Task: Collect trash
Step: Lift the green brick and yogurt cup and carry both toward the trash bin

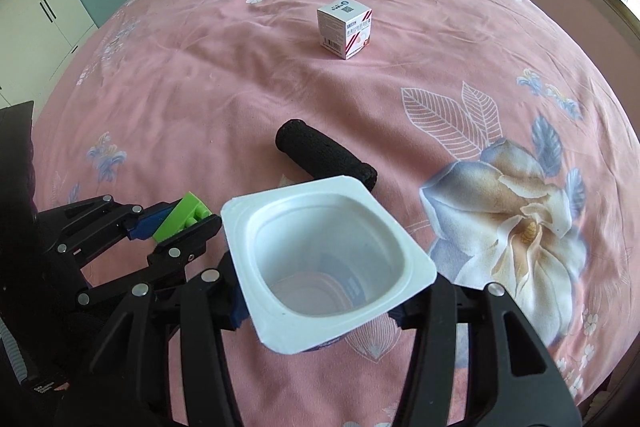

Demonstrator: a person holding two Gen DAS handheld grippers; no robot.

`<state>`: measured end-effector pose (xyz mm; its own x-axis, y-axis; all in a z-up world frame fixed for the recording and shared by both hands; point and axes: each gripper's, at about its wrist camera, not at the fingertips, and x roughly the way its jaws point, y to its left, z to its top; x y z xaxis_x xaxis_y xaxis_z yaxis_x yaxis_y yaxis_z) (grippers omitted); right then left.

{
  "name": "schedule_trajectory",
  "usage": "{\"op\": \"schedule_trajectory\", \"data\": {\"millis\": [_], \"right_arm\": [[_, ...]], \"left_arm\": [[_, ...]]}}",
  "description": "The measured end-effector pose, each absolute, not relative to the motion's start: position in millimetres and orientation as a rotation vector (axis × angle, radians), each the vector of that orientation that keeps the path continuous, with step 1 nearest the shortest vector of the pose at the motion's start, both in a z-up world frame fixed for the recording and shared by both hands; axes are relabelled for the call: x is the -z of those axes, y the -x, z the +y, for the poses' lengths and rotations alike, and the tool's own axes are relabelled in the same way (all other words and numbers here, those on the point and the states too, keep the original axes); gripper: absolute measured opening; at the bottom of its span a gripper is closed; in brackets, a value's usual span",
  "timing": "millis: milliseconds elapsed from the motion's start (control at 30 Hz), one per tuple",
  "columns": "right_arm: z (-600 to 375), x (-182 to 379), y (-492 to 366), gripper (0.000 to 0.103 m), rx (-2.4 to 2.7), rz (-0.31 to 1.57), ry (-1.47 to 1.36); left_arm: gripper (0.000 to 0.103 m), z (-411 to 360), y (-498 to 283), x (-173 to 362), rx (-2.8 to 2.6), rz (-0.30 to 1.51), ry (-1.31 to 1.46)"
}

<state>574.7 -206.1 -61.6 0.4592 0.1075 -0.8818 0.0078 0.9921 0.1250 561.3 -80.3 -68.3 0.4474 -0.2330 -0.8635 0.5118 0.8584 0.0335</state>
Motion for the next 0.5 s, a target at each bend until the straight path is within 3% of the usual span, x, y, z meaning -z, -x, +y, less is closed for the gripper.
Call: {"op": "schedule_trajectory", "data": {"millis": [500], "right_arm": [[-170, -86, -445, 0.053, -0.214, 0.884, 0.022]], "left_arm": [[0.023, -47, -428, -80, 0.291, 0.857, -0.363]]}}
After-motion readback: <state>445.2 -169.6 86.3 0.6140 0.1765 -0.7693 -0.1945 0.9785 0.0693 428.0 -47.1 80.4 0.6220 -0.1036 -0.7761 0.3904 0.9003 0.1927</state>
